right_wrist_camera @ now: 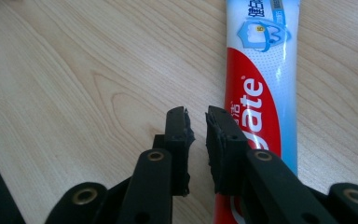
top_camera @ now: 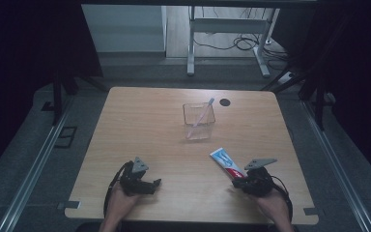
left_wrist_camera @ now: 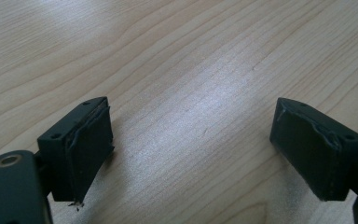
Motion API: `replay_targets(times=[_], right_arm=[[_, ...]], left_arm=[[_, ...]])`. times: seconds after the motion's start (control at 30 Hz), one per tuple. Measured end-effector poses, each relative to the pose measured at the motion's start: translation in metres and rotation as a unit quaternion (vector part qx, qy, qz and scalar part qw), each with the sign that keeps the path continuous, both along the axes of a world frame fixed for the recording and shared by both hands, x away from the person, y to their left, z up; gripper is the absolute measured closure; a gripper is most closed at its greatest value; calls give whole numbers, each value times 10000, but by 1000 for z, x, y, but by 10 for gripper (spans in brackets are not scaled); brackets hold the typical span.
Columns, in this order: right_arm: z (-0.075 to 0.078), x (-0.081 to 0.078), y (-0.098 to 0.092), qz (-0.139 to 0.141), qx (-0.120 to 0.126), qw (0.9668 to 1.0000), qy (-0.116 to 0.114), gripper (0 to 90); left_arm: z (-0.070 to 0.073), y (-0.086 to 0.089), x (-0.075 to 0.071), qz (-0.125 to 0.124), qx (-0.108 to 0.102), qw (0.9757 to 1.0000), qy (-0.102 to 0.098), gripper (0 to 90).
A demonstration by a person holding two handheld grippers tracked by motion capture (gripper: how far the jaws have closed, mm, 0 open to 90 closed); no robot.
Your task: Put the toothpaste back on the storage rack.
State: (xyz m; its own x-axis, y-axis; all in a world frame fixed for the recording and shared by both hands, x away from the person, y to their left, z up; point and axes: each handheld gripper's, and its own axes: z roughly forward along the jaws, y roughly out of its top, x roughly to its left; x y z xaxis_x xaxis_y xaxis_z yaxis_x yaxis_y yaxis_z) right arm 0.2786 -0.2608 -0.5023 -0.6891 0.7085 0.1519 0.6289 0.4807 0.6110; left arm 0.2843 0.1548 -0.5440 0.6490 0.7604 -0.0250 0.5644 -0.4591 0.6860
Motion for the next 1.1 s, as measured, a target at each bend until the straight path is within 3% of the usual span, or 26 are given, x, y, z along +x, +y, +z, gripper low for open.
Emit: replay_targets(times=[0.27,0.53,0.83,1.1], right_arm=[[14,2,-2,-87,-122,9998,-114,627],[22,13,-9,-193,-417,9989,119,482],[12,30,-1,-101,-870,9953,413,444],[6,43,17,7,-1377,9888,572,436]], left_arm=[[0,0,0,-11,15,10000,5,130],[0,0,0,-7,8,10000,3,130],[0,0,0,-13,6,10000,-1,130],[0,0,0,-8,0,10000,2,131]])
